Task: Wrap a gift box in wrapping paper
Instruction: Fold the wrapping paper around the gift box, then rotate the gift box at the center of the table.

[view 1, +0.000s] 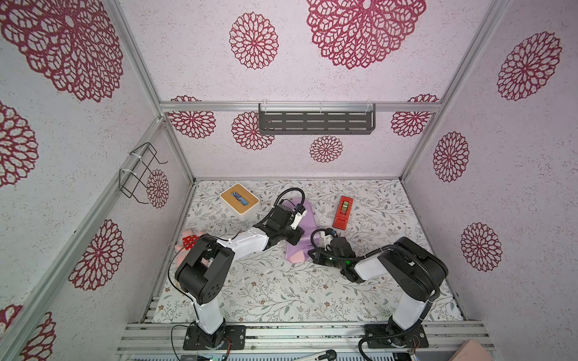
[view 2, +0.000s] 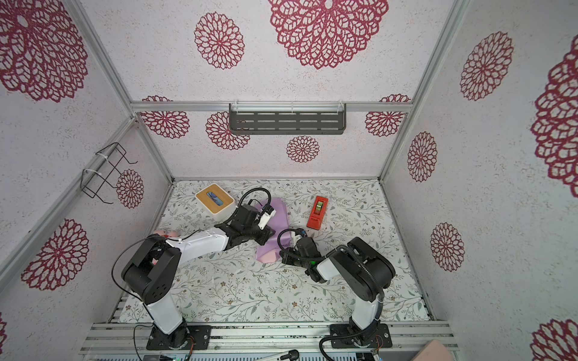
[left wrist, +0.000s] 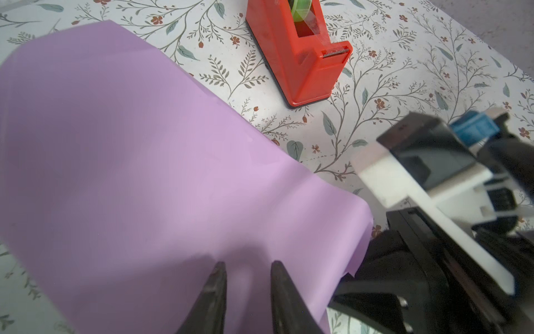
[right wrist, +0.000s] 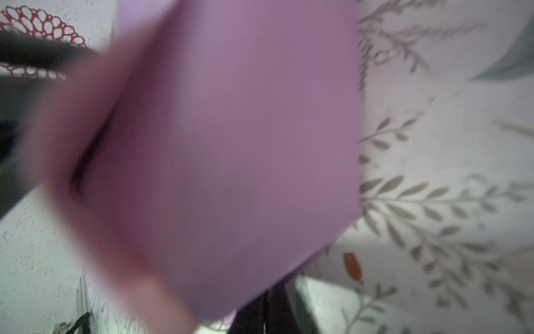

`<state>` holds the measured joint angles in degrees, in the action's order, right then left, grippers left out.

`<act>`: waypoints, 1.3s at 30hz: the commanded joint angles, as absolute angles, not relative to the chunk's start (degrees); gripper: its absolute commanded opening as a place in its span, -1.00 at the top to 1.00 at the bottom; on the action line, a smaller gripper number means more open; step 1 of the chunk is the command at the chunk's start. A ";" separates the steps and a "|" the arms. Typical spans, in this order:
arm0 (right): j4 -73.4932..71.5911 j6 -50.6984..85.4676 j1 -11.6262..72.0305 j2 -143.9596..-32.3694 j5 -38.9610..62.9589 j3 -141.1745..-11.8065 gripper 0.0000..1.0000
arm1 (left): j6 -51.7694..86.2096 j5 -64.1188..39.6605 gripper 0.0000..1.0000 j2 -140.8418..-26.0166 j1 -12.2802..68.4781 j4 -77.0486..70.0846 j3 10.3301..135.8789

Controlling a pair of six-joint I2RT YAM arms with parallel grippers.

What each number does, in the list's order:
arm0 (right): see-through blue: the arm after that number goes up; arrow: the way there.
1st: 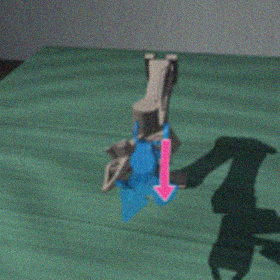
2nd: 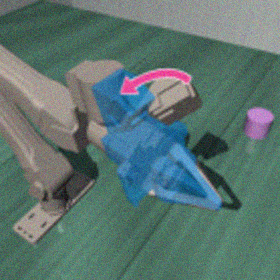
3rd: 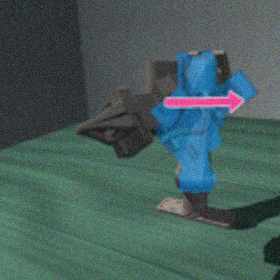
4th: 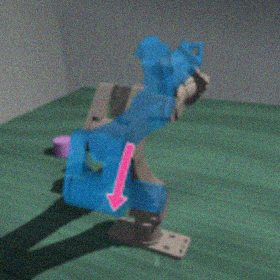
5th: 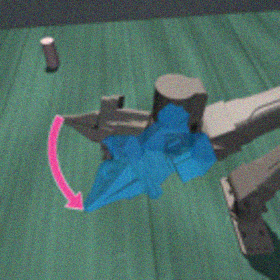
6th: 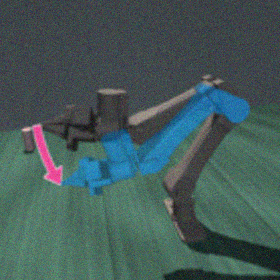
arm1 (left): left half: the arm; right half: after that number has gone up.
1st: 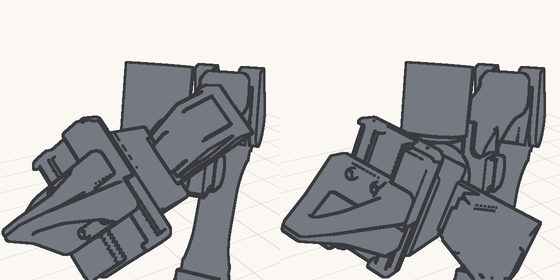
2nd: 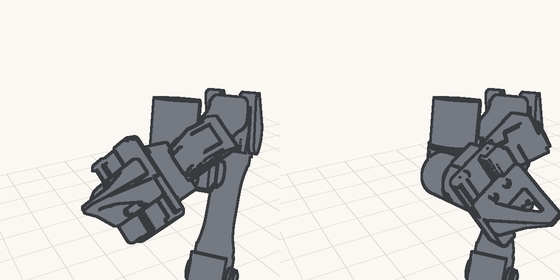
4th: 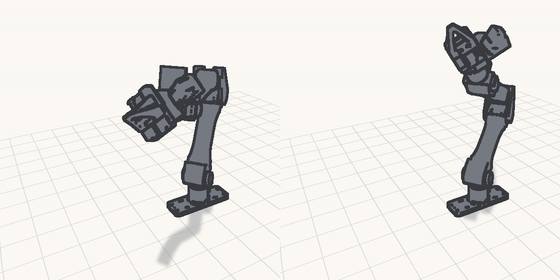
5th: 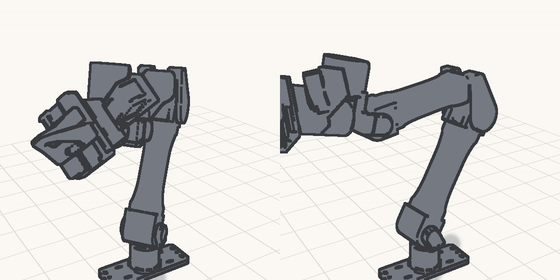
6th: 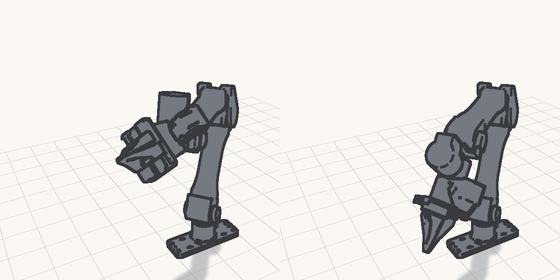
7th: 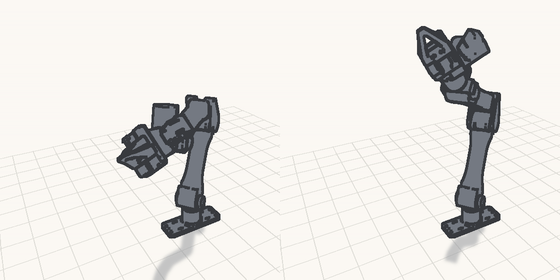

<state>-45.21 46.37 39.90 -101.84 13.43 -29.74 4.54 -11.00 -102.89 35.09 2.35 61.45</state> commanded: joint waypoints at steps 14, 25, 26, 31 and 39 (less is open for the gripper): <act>-33.55 44.64 42.88 -90.43 11.78 -28.44 0.84 | 6.99 -13.05 0.18 -104.01 35.52 9.21 62.47; -24.55 36.69 27.69 -79.82 16.32 -33.59 0.36 | 24.28 -4.78 -0.60 -88.59 34.95 0.59 56.39; -25.20 36.87 27.12 -82.52 17.45 -35.83 0.29 | 28.23 -1.84 -0.66 -86.79 34.04 -0.08 54.10; -28.61 39.07 26.70 -93.09 20.62 -44.49 -0.03 | 41.72 -4.79 -0.71 -86.37 28.35 2.03 51.59; -33.74 42.97 27.05 -98.80 24.00 -46.19 -0.22 | 45.35 -15.84 -0.59 -98.22 27.47 -0.14 57.32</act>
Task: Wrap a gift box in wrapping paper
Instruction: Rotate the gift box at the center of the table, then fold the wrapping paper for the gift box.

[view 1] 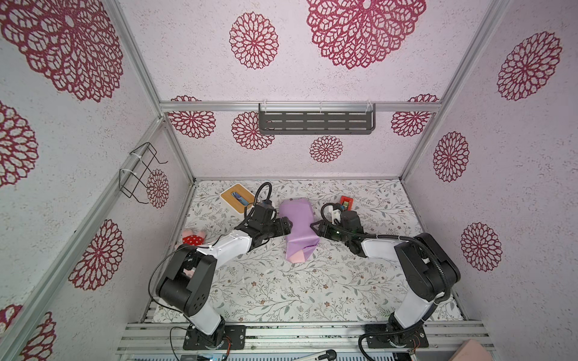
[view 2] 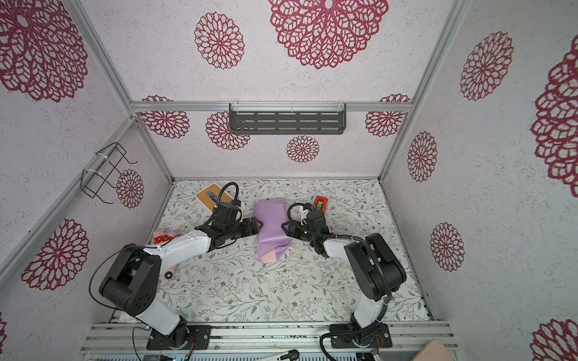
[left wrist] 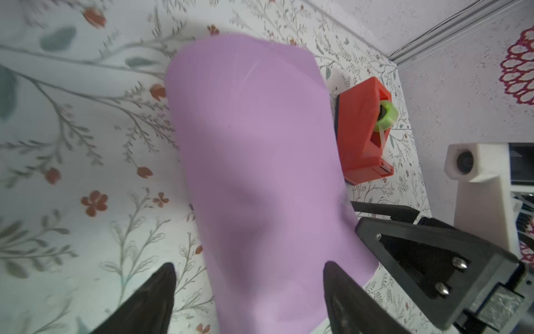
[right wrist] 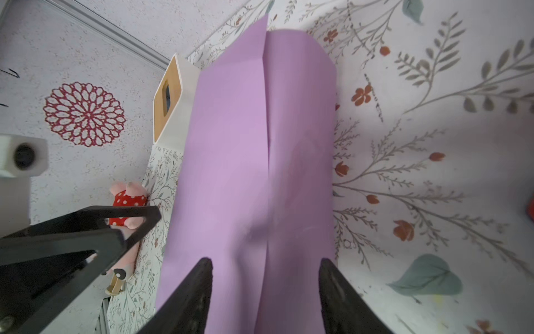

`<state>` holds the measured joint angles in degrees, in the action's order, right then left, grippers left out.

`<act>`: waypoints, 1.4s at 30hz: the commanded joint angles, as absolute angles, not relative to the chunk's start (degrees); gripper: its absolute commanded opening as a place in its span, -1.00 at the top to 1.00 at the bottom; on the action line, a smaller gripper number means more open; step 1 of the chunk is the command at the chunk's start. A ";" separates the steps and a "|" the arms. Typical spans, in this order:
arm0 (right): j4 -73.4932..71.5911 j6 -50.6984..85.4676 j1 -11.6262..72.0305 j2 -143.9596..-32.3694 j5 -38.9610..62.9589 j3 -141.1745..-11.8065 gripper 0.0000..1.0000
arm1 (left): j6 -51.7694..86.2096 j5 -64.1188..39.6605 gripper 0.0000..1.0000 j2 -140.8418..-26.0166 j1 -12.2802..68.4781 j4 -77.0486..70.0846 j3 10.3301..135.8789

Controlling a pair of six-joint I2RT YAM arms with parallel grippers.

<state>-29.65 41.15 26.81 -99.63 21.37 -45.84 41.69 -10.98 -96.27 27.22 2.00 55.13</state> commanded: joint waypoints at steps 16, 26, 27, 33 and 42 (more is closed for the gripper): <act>-31.84 45.13 30.10 -84.02 17.90 -32.45 -0.18 | 45.35 -20.85 -0.42 -101.34 31.22 -1.12 58.61; -0.83 21.57 30.91 -72.87 1.46 -41.58 -0.45 | 37.47 -4.24 -0.43 -86.97 27.92 7.64 49.15; 0.26 19.80 32.21 -73.27 1.40 -43.08 -0.43 | 36.83 -4.07 -0.29 -85.64 27.56 7.48 47.01; 2.75 15.05 36.82 -82.85 7.36 -53.15 -0.14 | 37.60 -7.77 0.32 -82.12 28.46 5.66 39.03; 4.30 13.04 38.85 -89.40 13.05 -56.68 0.17 | 39.76 -9.54 0.57 -86.66 32.26 -2.93 36.90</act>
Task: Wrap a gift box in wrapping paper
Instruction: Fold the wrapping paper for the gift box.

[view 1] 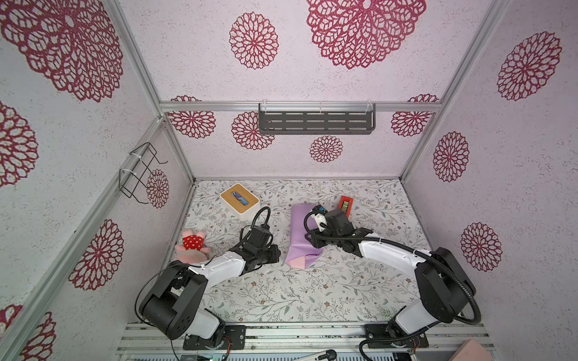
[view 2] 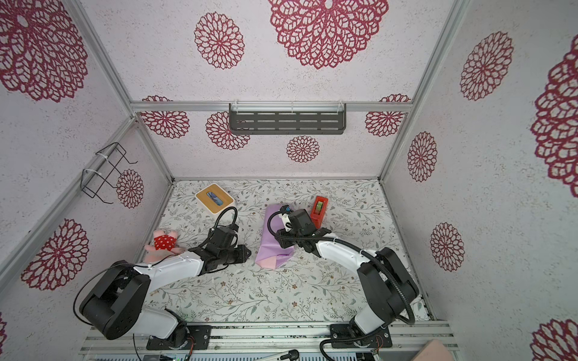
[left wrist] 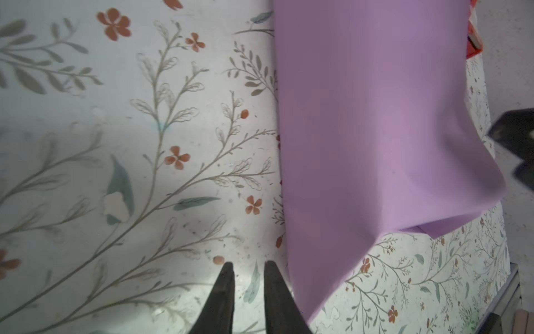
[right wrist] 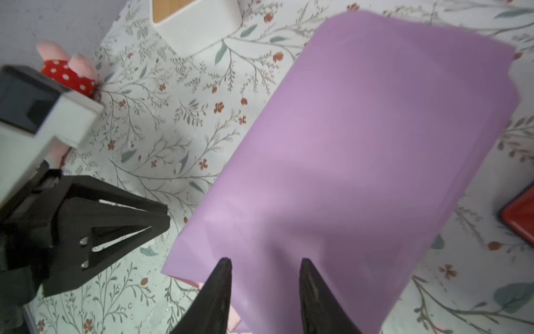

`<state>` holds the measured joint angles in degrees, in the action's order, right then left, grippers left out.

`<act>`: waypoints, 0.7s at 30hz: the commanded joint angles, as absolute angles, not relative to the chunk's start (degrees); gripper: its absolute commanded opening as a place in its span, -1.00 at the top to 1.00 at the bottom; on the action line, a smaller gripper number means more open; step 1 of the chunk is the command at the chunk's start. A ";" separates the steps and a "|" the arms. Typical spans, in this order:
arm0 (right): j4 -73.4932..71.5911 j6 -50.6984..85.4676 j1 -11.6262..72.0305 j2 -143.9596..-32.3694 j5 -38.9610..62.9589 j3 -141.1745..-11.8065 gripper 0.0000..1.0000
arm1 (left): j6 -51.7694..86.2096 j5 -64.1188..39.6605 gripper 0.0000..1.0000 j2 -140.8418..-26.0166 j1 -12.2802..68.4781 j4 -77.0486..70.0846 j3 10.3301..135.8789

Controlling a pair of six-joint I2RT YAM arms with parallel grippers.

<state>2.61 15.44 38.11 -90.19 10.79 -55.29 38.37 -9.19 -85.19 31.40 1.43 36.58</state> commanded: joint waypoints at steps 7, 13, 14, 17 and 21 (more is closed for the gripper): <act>11.48 -3.42 42.54 -86.46 1.18 -59.54 -0.44 | 41.46 -9.00 0.59 -87.01 30.92 -5.63 34.95; 13.07 -12.61 45.10 -88.76 -4.84 -60.95 -0.97 | 43.21 -12.87 0.60 -89.91 30.52 -9.50 34.35; 12.55 -13.67 45.92 -88.82 -6.39 -60.75 -0.98 | 43.54 -13.04 0.60 -90.05 30.38 -10.06 33.96; 11.15 -15.51 48.01 -90.00 -10.59 -60.95 -0.98 | 44.33 -14.16 0.61 -90.55 29.98 -11.59 33.54; 10.78 -17.19 49.30 -92.80 -13.61 -62.31 -0.98 | 45.88 -16.67 0.62 -92.44 29.90 -14.21 33.43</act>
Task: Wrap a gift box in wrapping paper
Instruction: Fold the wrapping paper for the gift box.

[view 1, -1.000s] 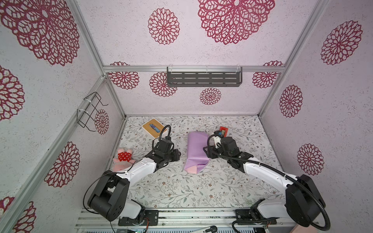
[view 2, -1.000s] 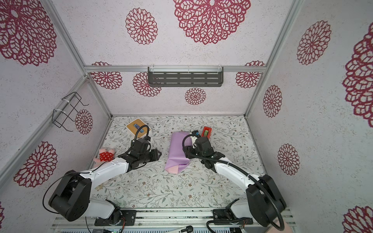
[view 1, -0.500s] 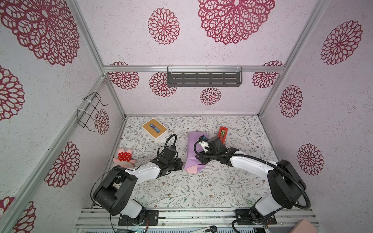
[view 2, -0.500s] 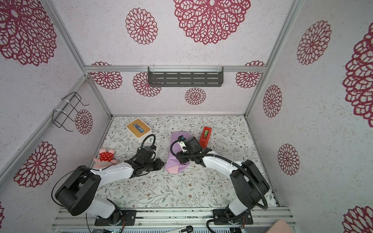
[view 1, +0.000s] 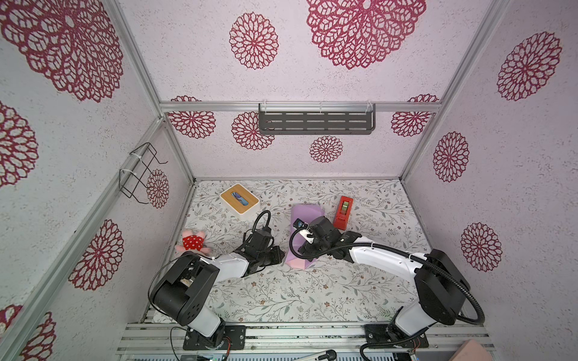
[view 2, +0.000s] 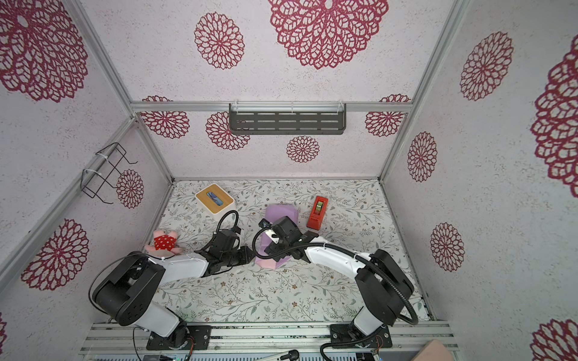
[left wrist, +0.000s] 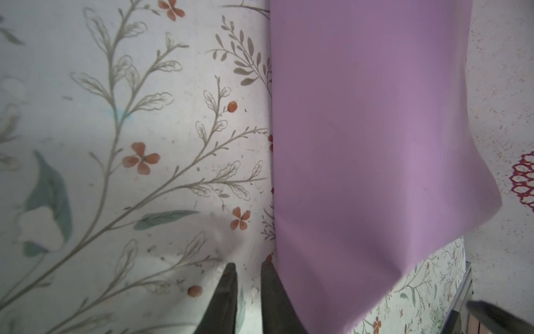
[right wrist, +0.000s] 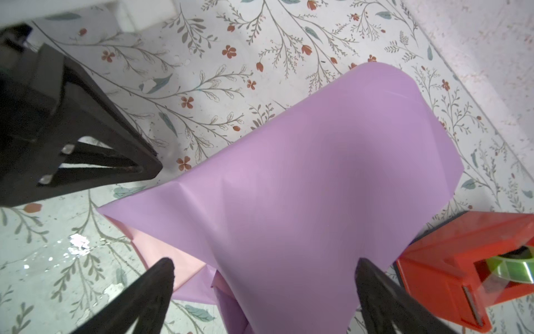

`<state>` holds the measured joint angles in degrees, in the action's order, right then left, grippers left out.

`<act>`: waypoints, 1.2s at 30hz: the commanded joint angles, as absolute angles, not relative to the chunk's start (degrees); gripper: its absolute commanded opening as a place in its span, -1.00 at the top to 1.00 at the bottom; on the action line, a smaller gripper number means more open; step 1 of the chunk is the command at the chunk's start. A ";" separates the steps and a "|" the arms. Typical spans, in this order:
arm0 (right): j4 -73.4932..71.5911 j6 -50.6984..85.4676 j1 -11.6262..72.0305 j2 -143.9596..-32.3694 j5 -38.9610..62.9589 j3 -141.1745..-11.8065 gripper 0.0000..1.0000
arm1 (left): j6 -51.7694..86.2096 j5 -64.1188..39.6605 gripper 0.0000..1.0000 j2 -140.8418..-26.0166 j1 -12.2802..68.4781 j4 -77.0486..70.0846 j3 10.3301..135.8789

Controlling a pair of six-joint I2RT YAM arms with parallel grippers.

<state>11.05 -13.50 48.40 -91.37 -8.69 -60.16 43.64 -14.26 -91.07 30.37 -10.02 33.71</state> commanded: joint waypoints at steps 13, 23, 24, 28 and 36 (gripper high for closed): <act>3.05 -18.33 49.88 -96.41 -18.60 -59.04 -0.98 | 50.68 -19.79 0.72 -94.66 30.02 -22.99 30.30; -2.19 -17.18 50.10 -97.04 -18.83 -55.94 -0.98 | 53.33 -21.27 0.75 -94.48 30.28 -27.92 28.51; -2.28 -17.14 50.10 -96.97 -18.83 -55.82 -0.98 | 53.34 -21.40 0.75 -94.48 30.41 -28.30 28.56; -2.60 -17.09 50.09 -96.93 -18.98 -55.50 -0.98 | 53.51 -21.77 0.76 -95.24 31.20 -29.36 29.61; -3.77 -16.64 50.01 -97.45 -17.95 -54.85 -0.98 | 54.72 -22.43 0.76 -97.45 32.48 -31.43 31.30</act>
<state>-2.37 -17.34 49.82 -97.51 -17.82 -55.11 53.41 -21.85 -96.73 31.99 -28.69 30.22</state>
